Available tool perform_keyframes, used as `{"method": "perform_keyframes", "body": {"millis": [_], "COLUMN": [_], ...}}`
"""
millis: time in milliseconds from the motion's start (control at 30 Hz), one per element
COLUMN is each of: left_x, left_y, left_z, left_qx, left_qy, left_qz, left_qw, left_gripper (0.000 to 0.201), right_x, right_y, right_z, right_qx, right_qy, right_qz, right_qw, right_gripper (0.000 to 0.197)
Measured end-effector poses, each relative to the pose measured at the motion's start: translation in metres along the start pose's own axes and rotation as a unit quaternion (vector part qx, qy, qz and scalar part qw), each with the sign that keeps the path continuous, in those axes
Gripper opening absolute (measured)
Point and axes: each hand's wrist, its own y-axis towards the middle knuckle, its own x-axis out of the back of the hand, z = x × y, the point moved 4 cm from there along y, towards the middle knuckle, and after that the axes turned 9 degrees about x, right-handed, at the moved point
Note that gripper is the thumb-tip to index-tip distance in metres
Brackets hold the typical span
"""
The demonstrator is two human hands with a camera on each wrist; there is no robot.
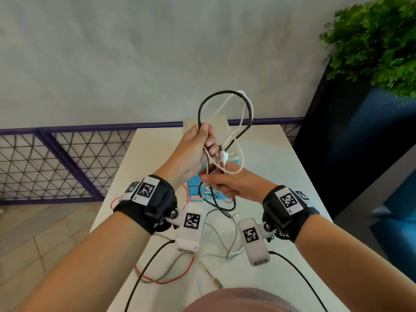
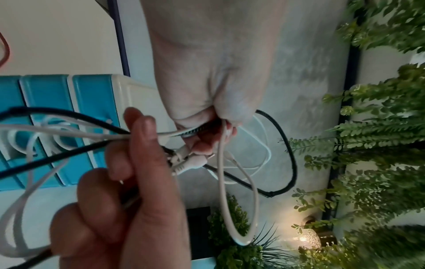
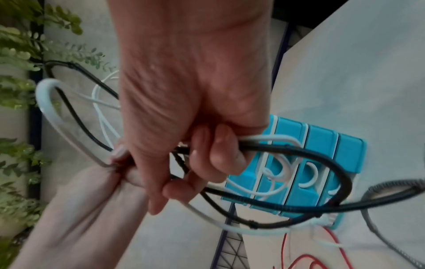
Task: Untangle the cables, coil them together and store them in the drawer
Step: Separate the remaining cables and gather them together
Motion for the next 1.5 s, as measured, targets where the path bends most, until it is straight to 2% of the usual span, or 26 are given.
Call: {"method": "perform_keyframes", "body": {"millis": [167,267,333,433,500,533,633,733,800,833,867,967,1033,1100,1167,1233,1300,1367,1433,1467,1500], "left_x": [0.009,0.008,0.003,-0.006,-0.013,-0.015,-0.016,-0.011,-0.008,-0.007,-0.006,-0.002,0.006,0.014,0.026,0.053,0.09,0.12,0.136,0.141,0.144], "left_y": [-0.004,-0.01,-0.016,-0.02,-0.022,-0.023,-0.027,-0.033,-0.039,-0.04,-0.037,-0.02,-0.006,0.005,0.008,0.008,0.005,0.001,0.0,0.001,0.002], "left_z": [-0.031,-0.064,-0.085,-0.102,-0.104,-0.103,-0.098,-0.096,-0.094,-0.092,-0.088,-0.067,-0.042,-0.016,0.006,0.017,0.011,-0.007,-0.029,-0.041,-0.053], "left_qx": [-0.01,-0.03,-0.053,-0.082,-0.088,-0.087,-0.06,0.035,0.102,0.119,0.122,0.102,0.105,0.11,0.134,0.196,0.248,0.266,0.235,0.2,0.165], "left_qy": [0.065,0.057,0.049,0.051,0.061,0.066,0.107,0.212,0.282,0.301,0.304,0.245,0.27,0.39,0.504,0.594,0.675,0.72,0.778,0.807,0.818], "left_qz": [-0.028,-0.018,-0.008,-0.005,-0.002,0.001,0.006,0.044,0.081,0.09,0.088,0.044,0.019,0.022,0.035,0.036,0.02,-0.001,-0.055,-0.112,-0.181], "left_qw": [0.997,0.998,0.997,0.995,0.994,0.994,0.992,0.976,0.951,0.942,0.941,0.963,0.957,0.914,0.852,0.78,0.694,0.641,0.581,0.544,0.521], "left_gripper": [0.029,0.028,0.029,0.031,0.031,0.031,0.029,0.028,0.028,0.028,0.028,0.028,0.028,0.029,0.03,0.026,0.02,0.019,0.023,0.024,0.026], "right_x": [0.009,0.013,0.009,-0.002,-0.005,-0.005,0.005,0.029,0.046,0.052,0.056,0.046,0.035,0.028,0.03,0.042,0.06,0.074,0.077,0.076,0.072], "right_y": [-0.001,-0.004,-0.007,-0.006,-0.002,-0.001,-0.004,-0.014,-0.019,-0.02,-0.02,-0.019,-0.014,-0.01,-0.01,-0.013,-0.02,-0.027,-0.032,-0.032,-0.03], "right_z": [-0.011,-0.02,-0.025,-0.035,-0.044,-0.048,-0.053,-0.058,-0.059,-0.06,-0.059,-0.054,-0.043,-0.033,-0.027,-0.029,-0.035,-0.037,-0.031,-0.027,-0.022], "right_qx": [-0.015,-0.035,-0.044,-0.052,-0.059,-0.061,-0.071,-0.141,-0.185,-0.198,-0.201,-0.177,-0.139,-0.104,-0.103,-0.141,-0.194,-0.228,-0.236,-0.234,-0.231], "right_qy": [-0.151,-0.253,-0.278,-0.321,-0.397,-0.451,-0.571,-0.623,-0.628,-0.61,-0.569,-0.327,-0.213,-0.178,-0.225,-0.32,-0.391,-0.438,-0.461,-0.468,-0.471], "right_qz": [-0.009,0.022,0.047,0.07,0.059,0.051,0.003,-0.028,-0.048,-0.049,-0.046,-0.04,-0.052,-0.07,-0.073,-0.062,-0.06,-0.052,-0.048,-0.043,-0.033], "right_qw": [0.988,0.967,0.959,0.943,0.914,0.889,0.818,0.769,0.754,0.765,0.796,0.927,0.966,0.976,0.966,0.935,0.898,0.868,0.854,0.851,0.851], "right_gripper": [0.017,0.019,0.019,0.033,0.038,0.035,0.013,0.029,0.028,0.027,0.028,0.033,0.03,0.025,0.023,0.026,0.031,0.032,0.03,0.03,0.027]}}
